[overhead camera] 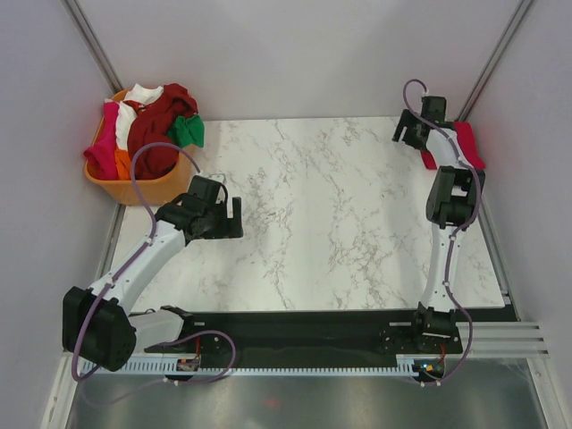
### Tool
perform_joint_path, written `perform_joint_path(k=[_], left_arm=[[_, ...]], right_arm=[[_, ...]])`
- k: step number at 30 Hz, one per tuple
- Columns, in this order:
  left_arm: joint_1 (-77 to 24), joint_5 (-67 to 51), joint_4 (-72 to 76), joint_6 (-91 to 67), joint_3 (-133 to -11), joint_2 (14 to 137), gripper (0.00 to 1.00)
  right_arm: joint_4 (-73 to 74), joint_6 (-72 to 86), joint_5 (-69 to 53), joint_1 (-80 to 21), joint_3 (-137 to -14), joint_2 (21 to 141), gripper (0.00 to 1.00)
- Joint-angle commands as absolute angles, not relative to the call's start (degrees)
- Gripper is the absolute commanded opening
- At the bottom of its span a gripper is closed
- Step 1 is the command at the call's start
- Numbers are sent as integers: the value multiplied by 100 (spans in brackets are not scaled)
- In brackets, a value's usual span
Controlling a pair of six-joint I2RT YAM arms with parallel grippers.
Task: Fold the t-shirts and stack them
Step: Neatly place the folded tshirt to the corner
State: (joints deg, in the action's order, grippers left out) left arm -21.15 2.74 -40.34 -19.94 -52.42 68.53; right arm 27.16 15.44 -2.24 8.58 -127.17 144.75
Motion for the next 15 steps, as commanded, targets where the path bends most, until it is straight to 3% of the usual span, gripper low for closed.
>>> perform_joint_path(k=[1,7,11,15], left_arm=[[-2145,343,-3920,-1881,-5300,6864,94],[-2145,553,-3911,-1890,-5326,6776,94],[-2136,668,-3929,-1925,-5746,6855,95],[-2127,1105,-4042,-1890,-6713,6996,98]], right_arm=[[2751,889,-791,124,-12692,13554,86],[2498,1335,-685,-896,-11569,12315,90],[1671,1907,-1159,-1492,-9385,11156,91],[1503,1890,-950,-2299,-8193,10102,92]])
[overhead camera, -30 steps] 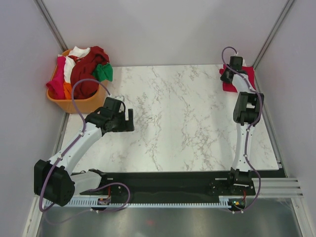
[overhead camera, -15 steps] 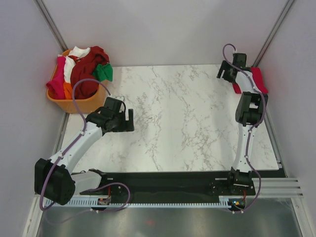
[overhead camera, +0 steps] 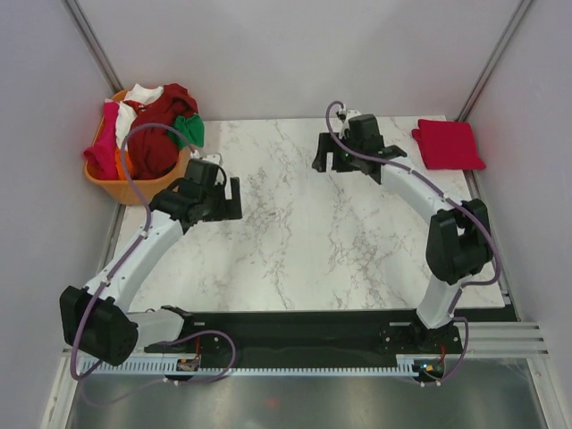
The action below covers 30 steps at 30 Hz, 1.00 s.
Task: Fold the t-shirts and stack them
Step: Neatly place the folded tshirt to the corner
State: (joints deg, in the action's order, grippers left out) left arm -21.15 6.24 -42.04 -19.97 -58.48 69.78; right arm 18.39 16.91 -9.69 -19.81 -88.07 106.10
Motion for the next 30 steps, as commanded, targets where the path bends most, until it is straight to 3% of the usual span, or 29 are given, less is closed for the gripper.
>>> perform_joint_path(k=[1,7,13,19,24,30], left_arm=[[-2127,1229,-4069,-1811,-6950,7118,99],[-1978,2275,-4341,-1547,-8445,7742,100],[-1521,2250,-4518,-1503,-9096,8060,97],[-1038,2251,-4518,-1389,-9500,8095,100],[-283,1206,-4439,-1669,-9501,8007,100],[-141,967,-4149,-1740,-9141,7796,100]], right_arm=[[1503,1907,-958,-2451,-8009,9986,92],[1301,2373,-870,-3181,-6444,9019,92],[1239,2435,-747,-3428,-5494,8438,92],[1283,2312,-712,-3454,-5352,8306,92],[1371,2285,-756,-3524,-5405,8192,97],[1432,2101,-756,-3604,-5309,7814,98]])
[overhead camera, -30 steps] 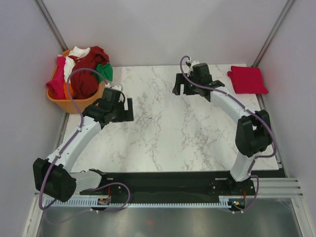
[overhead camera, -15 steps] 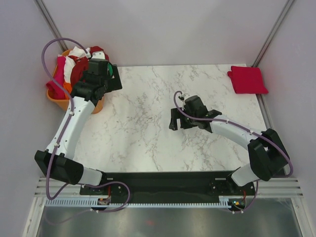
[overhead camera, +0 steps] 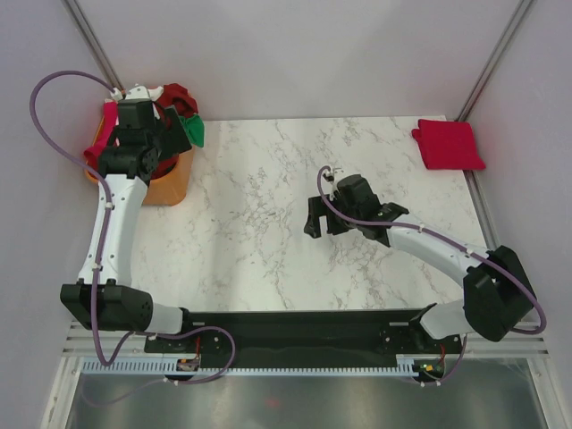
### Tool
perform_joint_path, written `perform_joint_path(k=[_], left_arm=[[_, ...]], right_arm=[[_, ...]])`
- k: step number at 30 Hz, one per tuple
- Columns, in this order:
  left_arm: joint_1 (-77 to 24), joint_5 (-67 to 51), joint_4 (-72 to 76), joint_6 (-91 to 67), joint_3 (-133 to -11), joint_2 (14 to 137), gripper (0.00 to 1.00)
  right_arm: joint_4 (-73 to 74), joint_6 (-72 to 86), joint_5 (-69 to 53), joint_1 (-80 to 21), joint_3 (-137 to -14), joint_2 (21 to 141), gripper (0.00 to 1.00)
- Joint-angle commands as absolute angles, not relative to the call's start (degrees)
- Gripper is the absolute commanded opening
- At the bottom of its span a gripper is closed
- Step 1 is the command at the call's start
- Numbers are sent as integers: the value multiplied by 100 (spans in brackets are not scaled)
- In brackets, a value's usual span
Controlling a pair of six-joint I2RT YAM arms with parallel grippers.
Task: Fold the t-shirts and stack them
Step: Neatly place the folded tshirt to the corner
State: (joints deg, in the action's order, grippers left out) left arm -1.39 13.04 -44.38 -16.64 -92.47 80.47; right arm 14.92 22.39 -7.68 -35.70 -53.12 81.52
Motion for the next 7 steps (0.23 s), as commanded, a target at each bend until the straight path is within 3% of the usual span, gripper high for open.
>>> perform_joint_path(k=[1,7], left_arm=[[-132,975,-4122,-1740,-9097,7778,100],[-97,1072,-3999,-1767,-8930,7647,100]], right_arm=[[1441,2083,-756,-3595,-5300,7779,98],[958,2293,-809,-3603,-4896,7208,98]])
